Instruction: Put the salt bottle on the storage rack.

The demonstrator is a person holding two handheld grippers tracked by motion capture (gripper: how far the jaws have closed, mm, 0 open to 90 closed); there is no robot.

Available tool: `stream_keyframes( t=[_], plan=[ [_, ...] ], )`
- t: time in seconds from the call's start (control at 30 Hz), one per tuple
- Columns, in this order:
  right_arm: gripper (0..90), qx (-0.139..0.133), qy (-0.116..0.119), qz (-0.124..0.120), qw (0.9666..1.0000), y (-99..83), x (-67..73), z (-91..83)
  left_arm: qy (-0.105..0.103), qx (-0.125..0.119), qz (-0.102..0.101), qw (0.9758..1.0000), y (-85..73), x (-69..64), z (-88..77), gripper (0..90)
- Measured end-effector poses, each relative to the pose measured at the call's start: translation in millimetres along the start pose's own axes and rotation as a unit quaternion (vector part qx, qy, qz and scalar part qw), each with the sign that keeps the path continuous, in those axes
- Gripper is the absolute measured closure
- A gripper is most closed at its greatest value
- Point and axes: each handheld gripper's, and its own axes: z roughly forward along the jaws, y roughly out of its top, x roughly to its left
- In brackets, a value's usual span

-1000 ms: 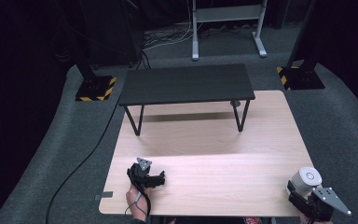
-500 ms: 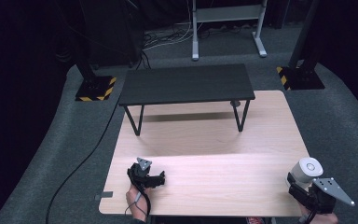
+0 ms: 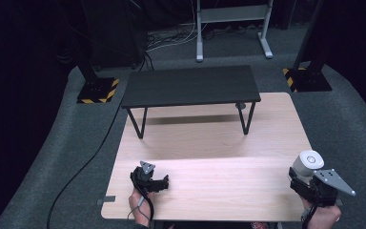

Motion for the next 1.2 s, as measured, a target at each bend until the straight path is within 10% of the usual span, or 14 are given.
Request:
stream_keyframes(
  t=[1.2],
  plan=[
    [29.5, -0.004, 0.010, -0.020, 0.9997, 73.7, 11.8, 58.1, -0.001, -0.003, 0.002, 1.0000, -1.2, -0.7, -0.3, 0.2]
  ],
)
